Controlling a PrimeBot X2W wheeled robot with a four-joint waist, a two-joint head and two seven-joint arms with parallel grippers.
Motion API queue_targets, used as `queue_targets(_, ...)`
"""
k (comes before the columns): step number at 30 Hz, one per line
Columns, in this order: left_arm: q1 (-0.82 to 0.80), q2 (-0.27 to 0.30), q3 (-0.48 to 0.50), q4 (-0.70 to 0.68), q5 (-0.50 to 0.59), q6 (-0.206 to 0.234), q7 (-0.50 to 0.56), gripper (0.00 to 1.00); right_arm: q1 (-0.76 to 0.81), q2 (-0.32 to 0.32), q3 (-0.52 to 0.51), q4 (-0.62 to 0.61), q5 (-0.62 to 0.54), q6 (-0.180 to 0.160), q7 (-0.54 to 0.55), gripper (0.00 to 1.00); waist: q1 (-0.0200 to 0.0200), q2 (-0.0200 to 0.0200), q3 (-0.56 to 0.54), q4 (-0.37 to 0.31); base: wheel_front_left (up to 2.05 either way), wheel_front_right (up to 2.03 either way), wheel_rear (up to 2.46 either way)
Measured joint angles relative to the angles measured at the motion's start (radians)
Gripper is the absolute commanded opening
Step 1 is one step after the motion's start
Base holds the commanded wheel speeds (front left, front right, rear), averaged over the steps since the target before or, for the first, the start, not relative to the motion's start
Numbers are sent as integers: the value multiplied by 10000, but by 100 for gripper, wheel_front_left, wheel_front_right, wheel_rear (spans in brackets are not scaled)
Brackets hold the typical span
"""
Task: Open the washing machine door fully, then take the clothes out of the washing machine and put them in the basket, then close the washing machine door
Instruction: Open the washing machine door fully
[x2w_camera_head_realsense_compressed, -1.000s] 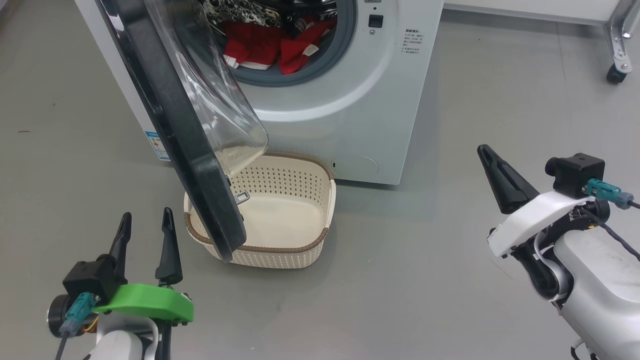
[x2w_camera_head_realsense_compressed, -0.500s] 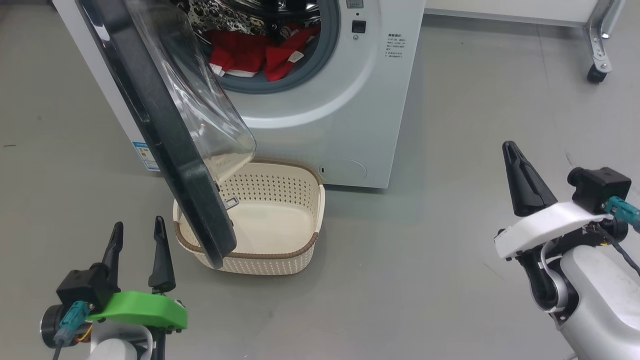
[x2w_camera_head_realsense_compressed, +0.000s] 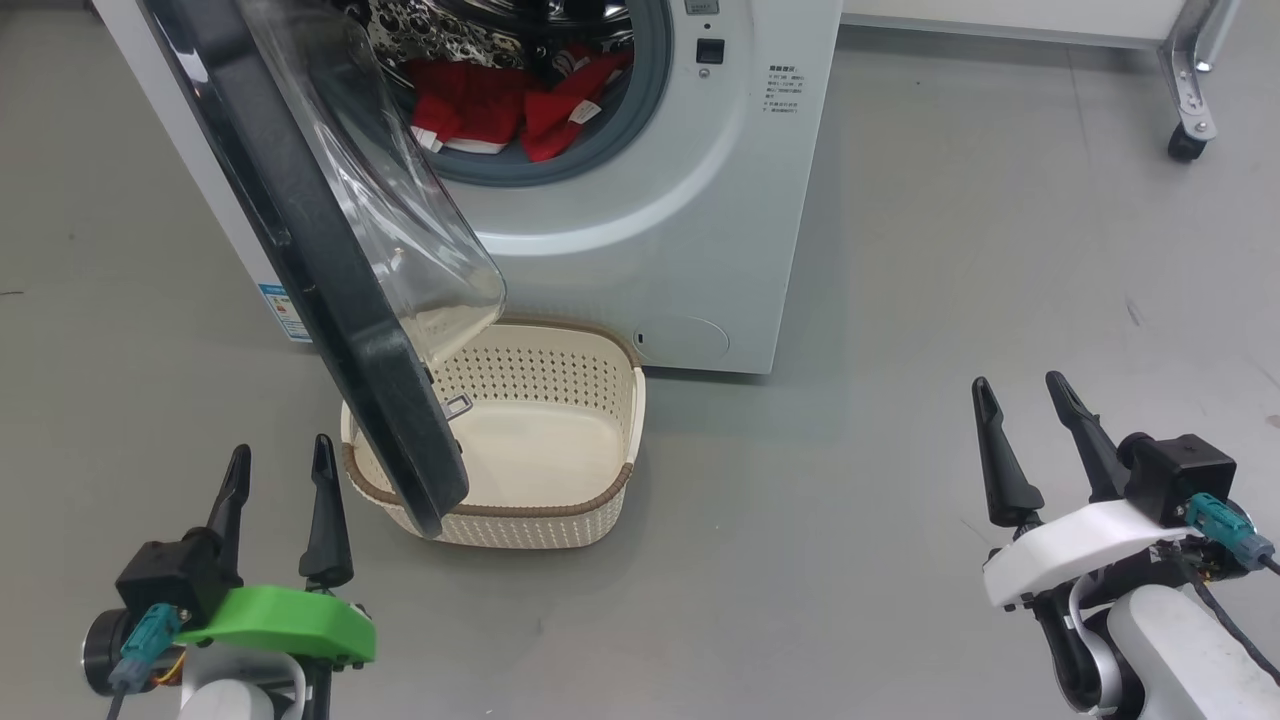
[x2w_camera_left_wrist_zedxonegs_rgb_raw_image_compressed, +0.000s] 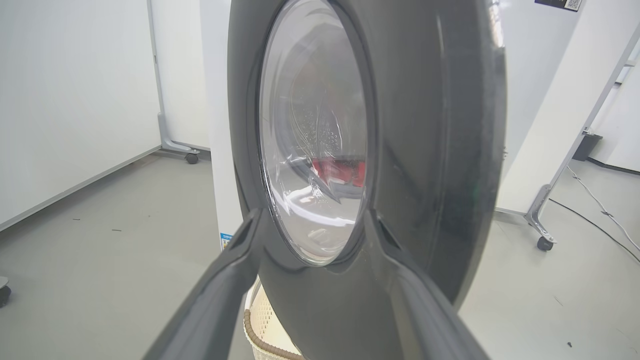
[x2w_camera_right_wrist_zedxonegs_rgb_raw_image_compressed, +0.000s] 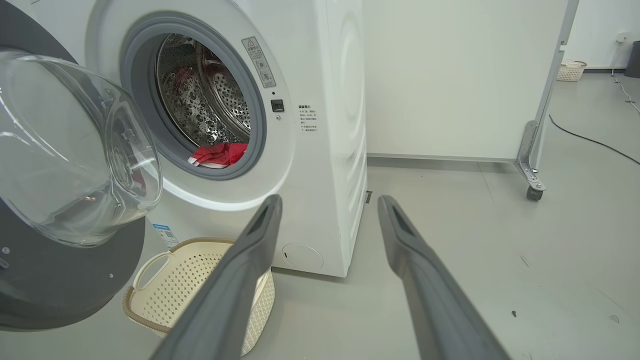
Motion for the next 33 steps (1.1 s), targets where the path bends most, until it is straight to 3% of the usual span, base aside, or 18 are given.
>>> queue_targets(33, 24, -40, 54, 194, 144, -249, 0, 100, 1204, 727, -1388, -871, -1526, 81, 0, 100, 0, 0, 162, -18, 0, 0, 0)
